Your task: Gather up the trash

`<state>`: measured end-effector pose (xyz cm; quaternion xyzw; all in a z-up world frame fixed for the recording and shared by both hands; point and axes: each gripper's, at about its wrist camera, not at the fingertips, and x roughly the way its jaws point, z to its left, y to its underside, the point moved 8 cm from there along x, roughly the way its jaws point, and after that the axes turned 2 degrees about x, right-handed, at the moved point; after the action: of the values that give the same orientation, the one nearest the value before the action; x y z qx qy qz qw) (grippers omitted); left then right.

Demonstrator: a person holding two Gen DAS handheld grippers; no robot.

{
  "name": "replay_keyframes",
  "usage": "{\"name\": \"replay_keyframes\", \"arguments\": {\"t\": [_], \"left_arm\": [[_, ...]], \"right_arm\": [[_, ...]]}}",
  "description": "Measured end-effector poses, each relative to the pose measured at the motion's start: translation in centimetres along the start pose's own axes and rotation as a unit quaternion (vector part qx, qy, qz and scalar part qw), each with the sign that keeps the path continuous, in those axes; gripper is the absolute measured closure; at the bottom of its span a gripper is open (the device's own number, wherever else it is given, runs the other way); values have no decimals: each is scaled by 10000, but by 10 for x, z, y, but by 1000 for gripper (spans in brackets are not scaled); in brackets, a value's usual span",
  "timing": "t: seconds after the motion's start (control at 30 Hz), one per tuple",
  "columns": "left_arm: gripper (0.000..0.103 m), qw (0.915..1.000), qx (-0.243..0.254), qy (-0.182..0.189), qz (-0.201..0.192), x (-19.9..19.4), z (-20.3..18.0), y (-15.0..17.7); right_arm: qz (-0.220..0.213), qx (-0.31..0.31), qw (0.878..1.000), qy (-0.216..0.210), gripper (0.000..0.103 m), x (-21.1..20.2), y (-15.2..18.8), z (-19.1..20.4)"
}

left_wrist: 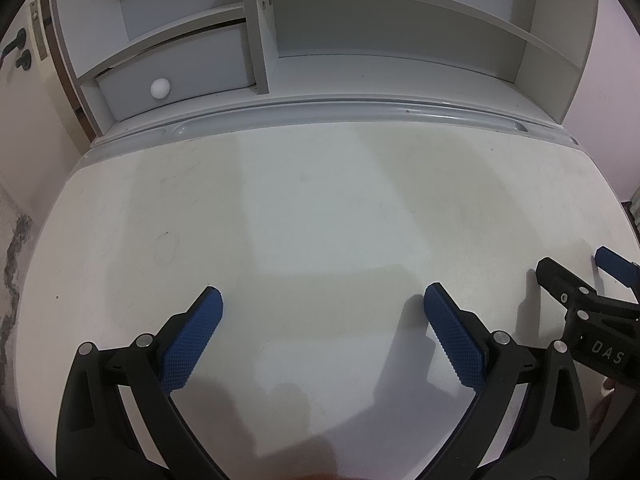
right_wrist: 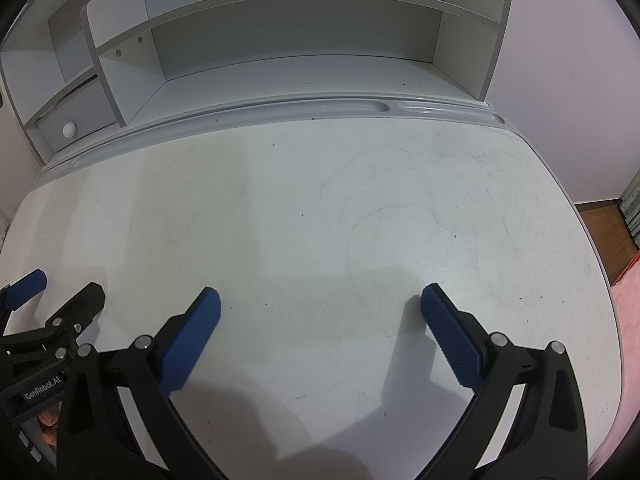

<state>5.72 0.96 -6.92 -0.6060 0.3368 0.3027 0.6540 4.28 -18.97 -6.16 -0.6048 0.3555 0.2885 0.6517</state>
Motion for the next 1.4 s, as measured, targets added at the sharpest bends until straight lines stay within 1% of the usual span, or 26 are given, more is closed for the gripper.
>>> {"name": "replay_keyframes", "arguments": {"t": [0.37,0.87,1.0,1.07,1.2,1.33,1.4], "left_arm": [[6,9998,-171,-126,2,0,0,-1],[6,9997,-205,-158,-3,1,0,-1],[6,9994,-266,-232,-15,-1,3,0],[6,9992,-296,-263,-23,-1,5,0],[6,9991,-345,-244,-21,-1,7,0],[6,9989,-361,-281,-51,-3,7,1],[6,9987,-370,-317,-144,-6,8,0]], "right_arm": [[2,-4,10000,-4,6,0,0,0],[5,5,10000,-14,5,0,0,0],[-16,39,10000,64,6,0,-2,0],[-64,22,9999,144,6,-1,-3,0],[-366,119,9992,92,6,-14,-5,-5],[-417,181,9989,80,6,-15,-7,-8],[-484,181,9986,77,6,-18,-8,-8]]}}
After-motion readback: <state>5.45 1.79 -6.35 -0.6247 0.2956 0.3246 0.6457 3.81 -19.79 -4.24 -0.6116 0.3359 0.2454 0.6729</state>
